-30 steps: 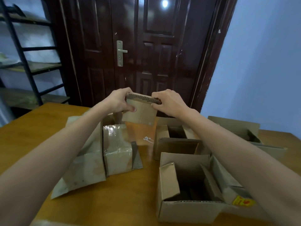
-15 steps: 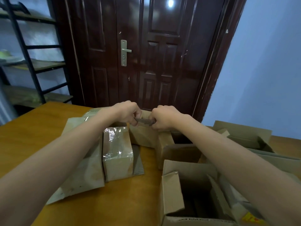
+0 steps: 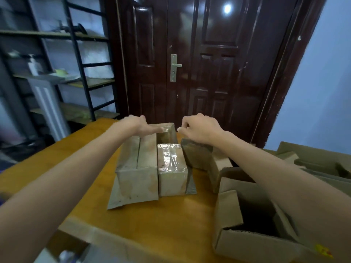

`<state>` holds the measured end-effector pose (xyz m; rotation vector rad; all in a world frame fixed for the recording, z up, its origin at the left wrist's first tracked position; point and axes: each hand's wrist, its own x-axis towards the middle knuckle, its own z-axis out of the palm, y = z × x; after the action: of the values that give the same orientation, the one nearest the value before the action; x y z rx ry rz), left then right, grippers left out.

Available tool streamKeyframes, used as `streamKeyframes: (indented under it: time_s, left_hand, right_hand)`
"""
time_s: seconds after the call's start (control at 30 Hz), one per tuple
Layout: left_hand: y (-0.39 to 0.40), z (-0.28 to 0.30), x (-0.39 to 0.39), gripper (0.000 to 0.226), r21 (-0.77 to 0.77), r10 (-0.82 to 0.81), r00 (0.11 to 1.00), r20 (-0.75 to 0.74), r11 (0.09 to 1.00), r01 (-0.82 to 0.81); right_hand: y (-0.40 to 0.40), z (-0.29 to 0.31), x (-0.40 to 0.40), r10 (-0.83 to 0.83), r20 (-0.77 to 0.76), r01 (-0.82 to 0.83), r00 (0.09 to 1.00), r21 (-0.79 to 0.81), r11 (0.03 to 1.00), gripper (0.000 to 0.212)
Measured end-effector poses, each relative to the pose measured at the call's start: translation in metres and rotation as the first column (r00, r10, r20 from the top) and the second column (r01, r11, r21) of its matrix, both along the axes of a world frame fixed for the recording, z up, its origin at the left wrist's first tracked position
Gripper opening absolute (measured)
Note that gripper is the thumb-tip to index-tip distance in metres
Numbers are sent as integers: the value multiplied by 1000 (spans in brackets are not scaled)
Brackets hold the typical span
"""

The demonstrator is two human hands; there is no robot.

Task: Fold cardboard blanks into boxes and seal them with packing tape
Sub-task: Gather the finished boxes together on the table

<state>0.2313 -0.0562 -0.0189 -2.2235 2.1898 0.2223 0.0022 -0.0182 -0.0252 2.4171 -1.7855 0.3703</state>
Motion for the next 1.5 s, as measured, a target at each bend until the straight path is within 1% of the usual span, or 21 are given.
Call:
streamKeyframes:
  time_s: [0.07,0.1,0.17,0.27,0.33,0.4,0.47,0.53,0.6,0.67,0.73,0.83,0.9,1.0,1.03,1.17,1.23,1.3,1.33,1.4,1.5]
  left_hand:
    - [17,-10,0,110,155,-22,999,-41,988,28]
    - [22,-16,2,104,172,-22,998,-60,985,32]
    - [25,-24,18,102,139,8,995,-100,990,6]
    - [32,-9,61,118,84,74,987,-145,994,-62]
    - [46,17,94,122,-5,78,979,-188,997,-81]
    - [66,46,125,113,-154,71,964,-257,982,-114]
    - [89,65,150,102,-301,23,913,-407,941,-158]
    - [118,64,162,88,-367,-98,767,-634,911,-187]
    - [145,40,163,75,-395,-264,480,-837,898,-195]
    - [166,0,158,74,-404,-365,196,-910,887,-225]
    - [177,-47,149,80,-396,-410,-1,-912,883,-252]
    - [184,-109,137,93,-316,-366,-193,-910,916,-247]
    - [187,-132,131,103,-273,-313,-238,-919,943,-189]
    - [192,-147,132,109,-249,-281,-199,-939,953,-171]
    - [194,-149,136,109,-254,-278,-151,-949,954,-159]
    - [194,-156,157,94,-245,-232,206,-951,969,-42]
    - [189,-155,166,98,-225,-222,295,-929,974,23]
    - [186,-149,167,103,-274,-258,332,-907,962,-1]
    - [185,-144,166,107,-328,-296,366,-882,944,-26]
    - [183,-126,167,118,-458,-374,514,-771,888,-40]
    - [174,-101,180,119,-543,-435,705,-560,836,85]
  right_hand:
    - [4,0,25,12,40,-13,999,18,1000,24]
    - [6,-2,35,11,41,-11,999,17,1000,22]
    - [11,-4,50,-3,42,1,999,33,999,19]
    - [18,-4,59,-24,48,20,999,91,996,20]
    - [21,-2,64,-30,35,26,999,105,994,23]
    - [24,4,68,-24,44,19,999,103,994,25]
    - [30,15,72,1,163,-24,987,138,990,30]
    - [39,27,75,41,367,-132,929,226,965,48]
    - [54,38,79,57,541,-269,839,320,908,63]
    - [69,40,79,80,648,-411,758,379,829,59]
    - [85,34,78,122,672,-516,731,426,743,45]
    - [104,21,79,176,636,-525,752,414,744,34]
    - [109,16,79,193,644,-525,740,373,765,27]
    - [115,14,81,195,630,-513,752,373,773,27]
    - [116,13,83,194,618,-508,762,384,771,29]
    - [122,10,102,265,465,-470,845,407,783,34]
    - [122,5,120,298,406,-467,864,424,776,37]
    - [122,-4,144,339,341,-464,877,417,782,39]
    - [122,-10,156,363,311,-468,879,410,783,41]
    - [120,-17,177,398,249,-468,883,401,788,45]
    - [115,-11,194,406,211,-457,889,452,766,41]
